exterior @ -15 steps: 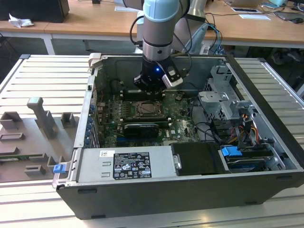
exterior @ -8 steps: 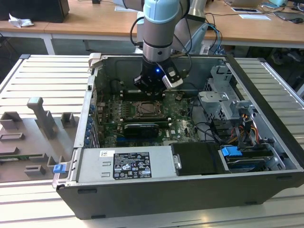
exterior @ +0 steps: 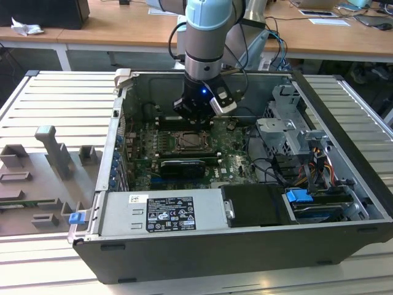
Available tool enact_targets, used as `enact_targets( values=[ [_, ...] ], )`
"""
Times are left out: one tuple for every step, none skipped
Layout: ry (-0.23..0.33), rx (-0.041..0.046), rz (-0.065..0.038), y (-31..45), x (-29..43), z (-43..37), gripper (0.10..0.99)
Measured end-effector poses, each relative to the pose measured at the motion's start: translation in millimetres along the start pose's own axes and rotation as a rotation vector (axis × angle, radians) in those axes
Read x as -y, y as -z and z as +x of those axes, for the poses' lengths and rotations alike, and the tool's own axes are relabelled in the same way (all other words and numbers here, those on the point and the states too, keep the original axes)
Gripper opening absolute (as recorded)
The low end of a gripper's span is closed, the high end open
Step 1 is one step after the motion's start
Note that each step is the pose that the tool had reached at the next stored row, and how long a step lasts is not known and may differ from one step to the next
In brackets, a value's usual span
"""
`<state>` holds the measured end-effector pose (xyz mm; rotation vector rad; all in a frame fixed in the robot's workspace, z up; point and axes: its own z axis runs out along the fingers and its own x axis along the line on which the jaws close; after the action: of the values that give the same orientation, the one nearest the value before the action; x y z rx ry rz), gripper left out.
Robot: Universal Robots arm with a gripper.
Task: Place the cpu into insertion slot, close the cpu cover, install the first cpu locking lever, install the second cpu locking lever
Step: 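Install the first cpu locking lever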
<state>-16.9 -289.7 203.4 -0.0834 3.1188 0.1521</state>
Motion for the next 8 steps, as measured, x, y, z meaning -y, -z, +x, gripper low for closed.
enact_targets(
  values=[
    [0.0,0.0,0.001,-0.2,0.0,0.0,0.106],
    [0.0,0.0,0.001,-0.4,0.0,0.0,0.106],
    [0.0,0.0009,-0.001,-1.4,-0.2,-0.1,0.106],
    [0.0,0.0005,0.0,-1.5,-0.1,-0.1,0.106],
    [0.0,0.0,0.001,-1.5,0.1,0.0,0.106],
    [0.0,-0.0001,0.001,-1.5,0.1,-0.1,0.106],
    [0.0,-0.0001,0.001,-1.5,0.1,-0.1,0.106],
    [0.0,-0.0001,0.001,-1.4,0.1,-0.2,0.106]
  ],
)
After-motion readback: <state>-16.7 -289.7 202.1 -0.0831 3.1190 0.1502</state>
